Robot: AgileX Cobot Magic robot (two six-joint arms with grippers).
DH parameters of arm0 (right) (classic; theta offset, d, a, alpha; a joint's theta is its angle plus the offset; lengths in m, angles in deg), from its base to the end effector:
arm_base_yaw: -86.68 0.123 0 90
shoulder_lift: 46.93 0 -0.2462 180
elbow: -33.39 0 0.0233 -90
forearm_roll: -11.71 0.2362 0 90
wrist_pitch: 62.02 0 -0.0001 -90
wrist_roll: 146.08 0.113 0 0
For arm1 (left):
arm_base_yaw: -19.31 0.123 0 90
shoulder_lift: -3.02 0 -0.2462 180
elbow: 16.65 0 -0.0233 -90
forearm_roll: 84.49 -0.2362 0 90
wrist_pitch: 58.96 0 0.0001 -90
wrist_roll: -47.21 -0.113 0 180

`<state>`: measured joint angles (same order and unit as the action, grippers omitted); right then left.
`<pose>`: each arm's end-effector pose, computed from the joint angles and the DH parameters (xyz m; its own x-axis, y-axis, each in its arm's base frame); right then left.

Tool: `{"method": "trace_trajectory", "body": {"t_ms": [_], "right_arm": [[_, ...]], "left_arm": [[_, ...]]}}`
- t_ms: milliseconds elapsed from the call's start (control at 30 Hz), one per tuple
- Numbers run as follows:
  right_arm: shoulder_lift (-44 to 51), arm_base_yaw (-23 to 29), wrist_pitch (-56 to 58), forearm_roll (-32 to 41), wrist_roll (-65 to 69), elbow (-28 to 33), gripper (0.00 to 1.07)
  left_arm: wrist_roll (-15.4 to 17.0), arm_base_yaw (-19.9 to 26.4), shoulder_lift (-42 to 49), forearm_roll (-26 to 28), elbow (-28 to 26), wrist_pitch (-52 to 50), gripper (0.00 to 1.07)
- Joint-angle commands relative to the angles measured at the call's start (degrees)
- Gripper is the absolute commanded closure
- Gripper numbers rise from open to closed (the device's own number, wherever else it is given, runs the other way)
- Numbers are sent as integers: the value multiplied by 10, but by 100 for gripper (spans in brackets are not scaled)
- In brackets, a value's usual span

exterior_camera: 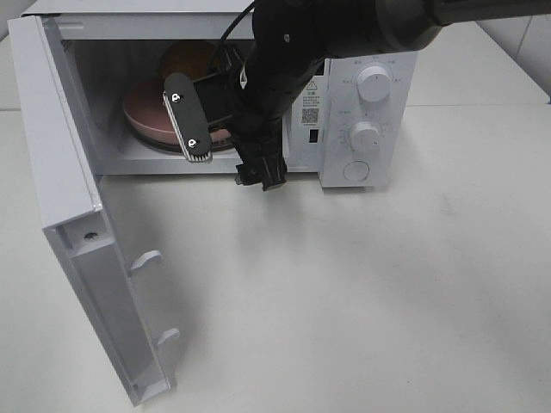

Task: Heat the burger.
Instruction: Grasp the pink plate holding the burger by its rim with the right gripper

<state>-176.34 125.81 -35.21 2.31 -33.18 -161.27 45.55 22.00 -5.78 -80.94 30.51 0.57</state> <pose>0.3551 0.2782 0.1475 0.4233 -0.9003 -0.1010 -0.7343 -0.2756 -0.6204 0.0415 -0.0041 0.2636 -0.4291 -0.0226 -0.9030 0.0002 0.9997 -0.0252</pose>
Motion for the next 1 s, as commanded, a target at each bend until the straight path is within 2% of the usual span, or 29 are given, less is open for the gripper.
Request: {"method": "trace_trajectory", "body": {"t_ms": [33, 100, 200, 267, 367, 1000], "right_arm": [[-21, 1, 0, -3, 6, -23, 15], [-53, 1, 0, -3, 19, -60, 15], [-61, 1, 0, -3, 25, -70, 16], [-89, 1, 6, -3, 44, -113, 17], [-108, 1, 7, -3, 49, -138, 18], [-183, -13, 32, -14, 54, -249, 21]], "left_arm": [[2, 2, 12, 2, 2, -1, 11], [2, 2, 12, 2, 2, -1, 11], [2, 2, 12, 2, 2, -1, 11], [2, 2, 12, 2, 2, -1, 11], [2, 2, 12, 2, 2, -1, 11], [2, 2, 12, -1, 2, -1, 11]]}}
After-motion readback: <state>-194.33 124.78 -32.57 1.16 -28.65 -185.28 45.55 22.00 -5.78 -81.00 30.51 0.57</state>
